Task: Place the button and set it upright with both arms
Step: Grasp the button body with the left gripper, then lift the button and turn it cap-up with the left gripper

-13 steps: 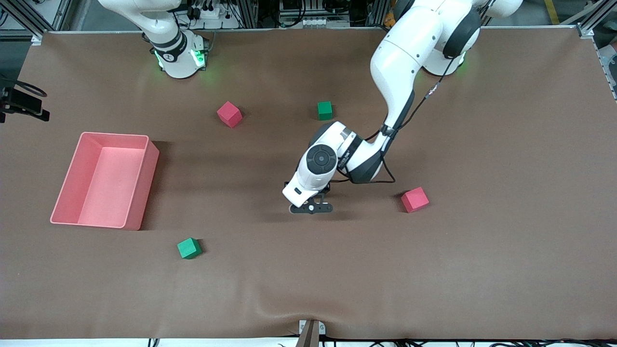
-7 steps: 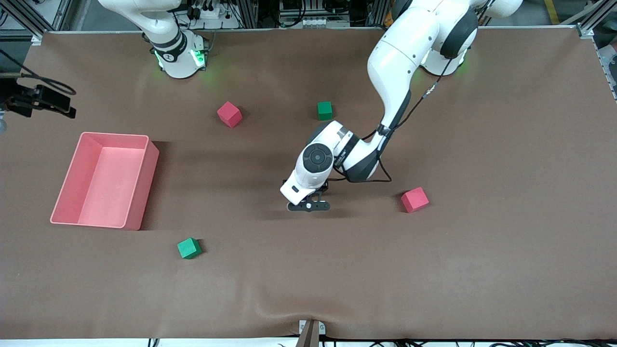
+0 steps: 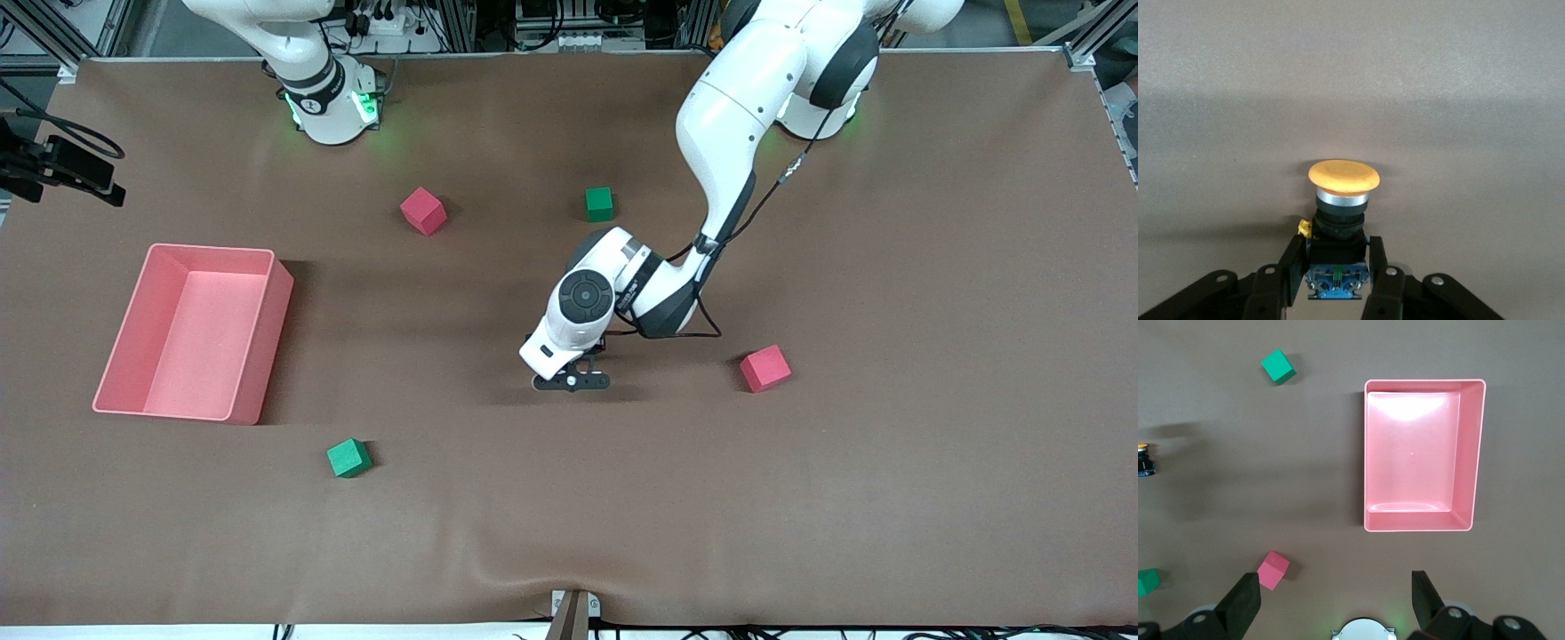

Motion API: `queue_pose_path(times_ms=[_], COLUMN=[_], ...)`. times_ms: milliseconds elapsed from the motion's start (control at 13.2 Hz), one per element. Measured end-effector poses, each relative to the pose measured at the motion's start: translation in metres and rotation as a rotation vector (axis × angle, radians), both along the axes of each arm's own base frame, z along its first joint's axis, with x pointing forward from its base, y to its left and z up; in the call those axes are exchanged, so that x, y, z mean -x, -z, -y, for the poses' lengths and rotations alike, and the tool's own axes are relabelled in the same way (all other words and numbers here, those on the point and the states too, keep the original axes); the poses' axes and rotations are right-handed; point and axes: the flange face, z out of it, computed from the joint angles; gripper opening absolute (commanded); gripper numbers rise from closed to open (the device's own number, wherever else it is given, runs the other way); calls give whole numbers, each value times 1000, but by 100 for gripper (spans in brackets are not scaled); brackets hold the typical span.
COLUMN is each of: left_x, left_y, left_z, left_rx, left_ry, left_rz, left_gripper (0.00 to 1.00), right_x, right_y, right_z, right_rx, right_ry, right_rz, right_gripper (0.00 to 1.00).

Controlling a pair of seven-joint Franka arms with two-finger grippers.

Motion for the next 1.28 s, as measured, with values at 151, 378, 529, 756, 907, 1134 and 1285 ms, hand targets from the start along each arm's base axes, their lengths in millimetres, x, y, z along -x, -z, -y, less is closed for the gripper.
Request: queue_pose_path(times_ms=[151, 378, 529, 756, 907, 1134, 1285], left_x=[0, -3, -10, -21, -16, 22, 57], left_y=[0, -6, -28, -86, -113, -131, -135], left_z=[0, 0, -1, -10, -4, 35, 67], left_rx=[0, 3, 10, 10, -26, -86, -124], left_ry=[0, -1, -4, -43, -119, -239, -315], left_rz=[1, 8, 25, 60, 112, 205, 300], left_gripper=[15, 4, 3, 12, 12, 12, 12], right_x=[0, -3, -5, -9, -9, -11, -11], right_y=[2, 2, 6, 17, 22, 21, 21], right_z=[1, 1, 3, 14, 26, 26, 27], right_rx=[0, 0, 0, -1, -3, -2, -2], right_ry=[1, 1, 3, -10, -15, -13, -12], right_rz=[-2, 15, 21, 27, 22, 36, 40], right_gripper=[100, 100, 100, 100, 100, 100, 100])
